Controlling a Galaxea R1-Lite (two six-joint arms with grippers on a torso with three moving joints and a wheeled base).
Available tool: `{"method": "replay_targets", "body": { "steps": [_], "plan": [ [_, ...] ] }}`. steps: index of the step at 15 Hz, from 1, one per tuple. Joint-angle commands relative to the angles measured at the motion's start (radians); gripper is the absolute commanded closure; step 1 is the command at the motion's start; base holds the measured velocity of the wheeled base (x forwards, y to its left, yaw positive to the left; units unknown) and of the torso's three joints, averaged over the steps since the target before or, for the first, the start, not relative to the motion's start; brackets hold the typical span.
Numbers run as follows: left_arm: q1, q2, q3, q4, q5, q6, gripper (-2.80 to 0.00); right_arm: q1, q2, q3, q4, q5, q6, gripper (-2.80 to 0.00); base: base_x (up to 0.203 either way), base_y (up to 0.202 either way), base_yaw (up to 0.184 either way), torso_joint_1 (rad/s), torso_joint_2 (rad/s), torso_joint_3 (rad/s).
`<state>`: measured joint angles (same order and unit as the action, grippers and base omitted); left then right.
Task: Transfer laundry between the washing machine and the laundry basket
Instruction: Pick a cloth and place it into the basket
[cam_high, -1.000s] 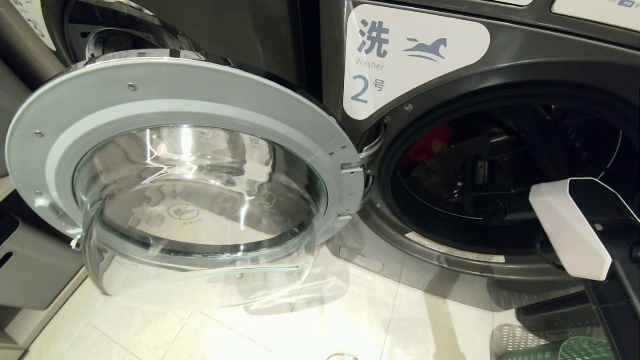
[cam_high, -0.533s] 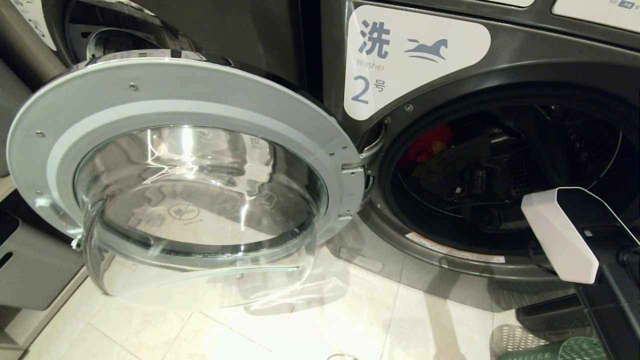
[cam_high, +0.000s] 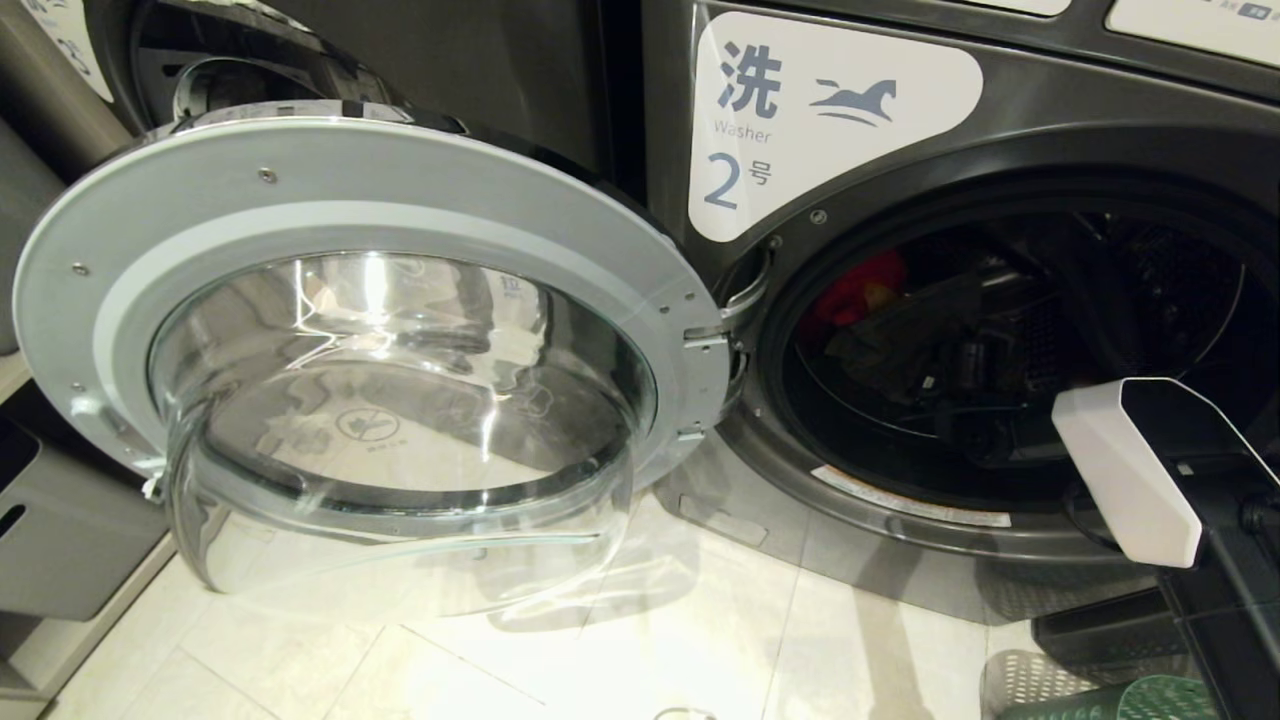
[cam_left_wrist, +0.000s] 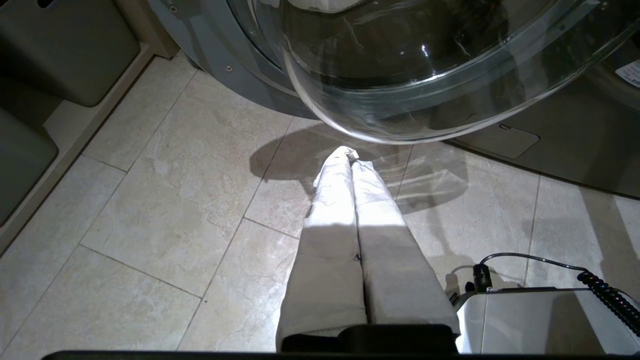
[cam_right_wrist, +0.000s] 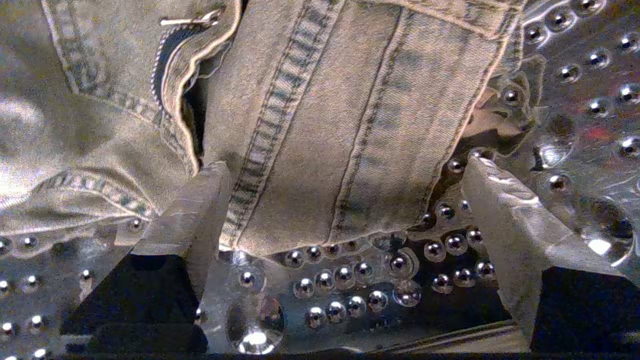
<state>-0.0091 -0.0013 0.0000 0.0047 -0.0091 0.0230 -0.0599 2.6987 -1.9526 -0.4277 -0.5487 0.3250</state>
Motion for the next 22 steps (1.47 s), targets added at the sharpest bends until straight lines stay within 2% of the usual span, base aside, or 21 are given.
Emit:
{"method": "replay_targets", "body": {
  "steps": [1, 7, 10, 17, 22],
  "plan": [
    [0.000, 0.001, 0.000, 0.000, 0.000, 0.000, 0.00, -0.002, 0.003, 0.000, 0.000, -0.002, 0.012, -2.80, 0.000, 0.000, 0.000, 0.000, 0.00, 0.000],
    [0.000, 0.001, 0.000, 0.000, 0.000, 0.000, 0.00, 0.000, -0.028, -0.002, -0.002, 0.007, 0.016, -2.80, 0.000, 0.000, 0.000, 0.000, 0.00, 0.000],
    [0.000, 0.001, 0.000, 0.000, 0.000, 0.000, 0.00, 0.002, -0.022, 0.000, -0.077, 0.051, -0.006, -2.80, 0.000, 0.000, 0.000, 0.000, 0.00, 0.000],
    [0.000, 0.001, 0.000, 0.000, 0.000, 0.000, 0.00, 0.014, -0.019, 0.000, -0.079, 0.121, -0.001, -2.80, 0.000, 0.000, 0.000, 0.000, 0.00, 0.000],
    [0.000, 0.001, 0.000, 0.000, 0.000, 0.000, 0.00, 0.058, -0.014, 0.001, -0.082, 0.138, -0.004, -2.80, 0.000, 0.000, 0.000, 0.000, 0.00, 0.000]
  ]
}}
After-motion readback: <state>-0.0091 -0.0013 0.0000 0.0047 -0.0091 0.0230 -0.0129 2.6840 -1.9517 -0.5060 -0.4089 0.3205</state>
